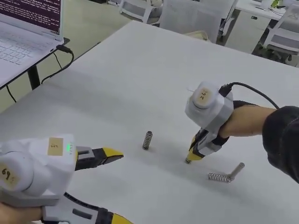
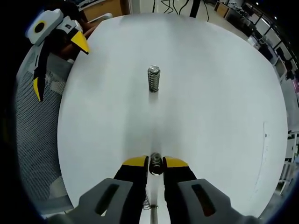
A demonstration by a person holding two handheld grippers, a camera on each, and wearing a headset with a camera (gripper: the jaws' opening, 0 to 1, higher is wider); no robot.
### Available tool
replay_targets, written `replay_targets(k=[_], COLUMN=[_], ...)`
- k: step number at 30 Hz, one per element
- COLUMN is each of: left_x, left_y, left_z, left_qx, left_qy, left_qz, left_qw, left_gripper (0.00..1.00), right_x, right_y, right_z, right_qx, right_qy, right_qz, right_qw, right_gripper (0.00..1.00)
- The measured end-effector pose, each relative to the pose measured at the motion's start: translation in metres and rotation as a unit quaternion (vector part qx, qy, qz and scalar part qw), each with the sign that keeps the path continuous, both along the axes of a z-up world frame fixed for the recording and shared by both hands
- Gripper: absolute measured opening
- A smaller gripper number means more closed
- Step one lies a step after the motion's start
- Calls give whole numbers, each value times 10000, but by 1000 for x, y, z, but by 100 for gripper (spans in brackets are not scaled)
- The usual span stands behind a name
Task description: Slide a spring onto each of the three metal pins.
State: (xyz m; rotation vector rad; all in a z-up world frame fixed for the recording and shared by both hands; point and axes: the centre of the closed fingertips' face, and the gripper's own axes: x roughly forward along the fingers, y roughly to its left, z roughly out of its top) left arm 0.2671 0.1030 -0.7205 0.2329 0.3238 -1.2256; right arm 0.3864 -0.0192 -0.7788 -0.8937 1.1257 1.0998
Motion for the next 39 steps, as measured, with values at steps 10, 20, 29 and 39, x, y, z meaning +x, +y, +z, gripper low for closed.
replay_targets(k=[10,20,29,39], left_x=[1,1,1,1], left_y=[0,-2,-6,-13], left_z=[1,1,3,6], left_qx=[-20,-10,-16,-22], left_qy=[6,2,-3,-7], left_qz=[1,-18,-65,-129], left_qw=[10000,10000,10000,9999], left_gripper=[76,76,76,76], right_x=[0,0,2,5], right_y=[1,-2,-6,-13], right_z=[3,8,20,33], right_qx=[74,218,444,690], right_qy=[-39,-87,-263,-475], right_qz=[42,-53,-154,-316], right_qw=[10000,9997,9985,9960], right_gripper=[21,38,50,55])
